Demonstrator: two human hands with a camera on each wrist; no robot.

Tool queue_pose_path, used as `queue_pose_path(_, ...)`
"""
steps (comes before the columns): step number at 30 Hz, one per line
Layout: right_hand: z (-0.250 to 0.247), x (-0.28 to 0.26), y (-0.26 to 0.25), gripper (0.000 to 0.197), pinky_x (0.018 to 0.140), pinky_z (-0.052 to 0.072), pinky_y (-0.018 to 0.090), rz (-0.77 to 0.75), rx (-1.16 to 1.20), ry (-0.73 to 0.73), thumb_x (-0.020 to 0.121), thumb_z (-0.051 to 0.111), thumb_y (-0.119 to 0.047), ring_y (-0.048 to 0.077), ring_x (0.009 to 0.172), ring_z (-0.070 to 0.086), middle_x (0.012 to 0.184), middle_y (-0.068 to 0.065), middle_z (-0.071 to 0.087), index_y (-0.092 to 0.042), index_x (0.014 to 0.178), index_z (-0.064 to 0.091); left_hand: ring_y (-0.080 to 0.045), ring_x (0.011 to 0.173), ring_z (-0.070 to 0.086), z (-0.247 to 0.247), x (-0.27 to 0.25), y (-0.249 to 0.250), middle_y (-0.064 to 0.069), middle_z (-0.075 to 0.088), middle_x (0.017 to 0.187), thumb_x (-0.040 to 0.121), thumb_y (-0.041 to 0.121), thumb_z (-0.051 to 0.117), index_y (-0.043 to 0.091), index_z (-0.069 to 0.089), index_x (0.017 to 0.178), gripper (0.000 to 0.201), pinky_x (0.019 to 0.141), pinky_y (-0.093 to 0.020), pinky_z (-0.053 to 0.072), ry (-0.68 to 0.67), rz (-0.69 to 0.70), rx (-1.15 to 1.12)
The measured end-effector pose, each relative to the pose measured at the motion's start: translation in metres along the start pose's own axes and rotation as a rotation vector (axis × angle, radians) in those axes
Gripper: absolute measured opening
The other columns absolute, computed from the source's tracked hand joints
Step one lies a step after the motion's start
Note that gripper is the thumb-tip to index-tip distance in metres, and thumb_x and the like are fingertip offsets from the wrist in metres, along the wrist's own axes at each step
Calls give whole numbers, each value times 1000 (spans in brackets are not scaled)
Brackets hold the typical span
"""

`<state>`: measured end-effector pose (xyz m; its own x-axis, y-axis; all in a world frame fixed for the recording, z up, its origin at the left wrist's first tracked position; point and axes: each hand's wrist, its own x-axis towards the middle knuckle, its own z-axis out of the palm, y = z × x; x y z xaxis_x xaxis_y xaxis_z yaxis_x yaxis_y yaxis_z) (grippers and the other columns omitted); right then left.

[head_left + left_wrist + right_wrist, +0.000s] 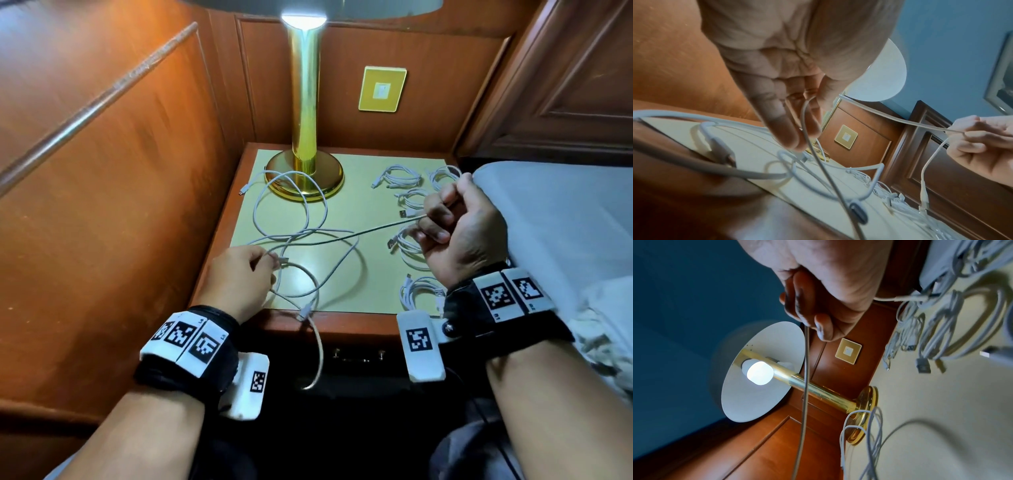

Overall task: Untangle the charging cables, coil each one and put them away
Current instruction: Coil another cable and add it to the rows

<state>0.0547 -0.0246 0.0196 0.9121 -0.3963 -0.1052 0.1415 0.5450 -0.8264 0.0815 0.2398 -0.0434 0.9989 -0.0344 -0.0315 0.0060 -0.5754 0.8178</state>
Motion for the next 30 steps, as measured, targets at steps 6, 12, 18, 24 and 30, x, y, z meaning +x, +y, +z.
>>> queue_pose_path(6,-8,-15,-1,31,52,30,29,-219,-490,-178,90,51,-27,18,50,35,55,0,42,-19,60,53,-22,59,71,-4,-10,19,-8,67,65,100,25,58,13,73,93,20,57,-39,62,82,-110,-387)
queue_pose_path(12,-7,-40,8,39,57,34,33,-318,-866,-447,96,51,-46,26,50,45,52,10,47,-19,77,72,-23,54,70,-9,-22,32,-6,63,62,100,27,57,11,70,102,21,48,-29,58,73,-60,-682)
queue_pose_path(18,-2,-52,19,32,62,32,14,-210,-1114,-614,105,46,-30,-14,59,54,55,-37,53,-9,108,70,-26,62,73,-10,-40,36,-8,68,68,97,32,59,10,71,106,27,47,-24,55,-26,-74,-819)
queue_pose_path(24,-4,-73,19,30,64,39,25,-261,-1017,-600,97,45,-43,-3,59,51,62,-25,56,-20,101,64,-31,61,72,-14,-72,40,-13,69,72,97,32,60,12,74,104,26,47,-30,56,-74,43,-752)
queue_pose_path(30,-19,-114,-2,15,59,40,18,-416,-722,-315,97,54,-18,6,65,51,77,-18,67,-21,95,68,-35,63,73,-17,-120,35,-13,70,71,92,51,55,18,77,93,39,50,-35,57,-53,157,-602)
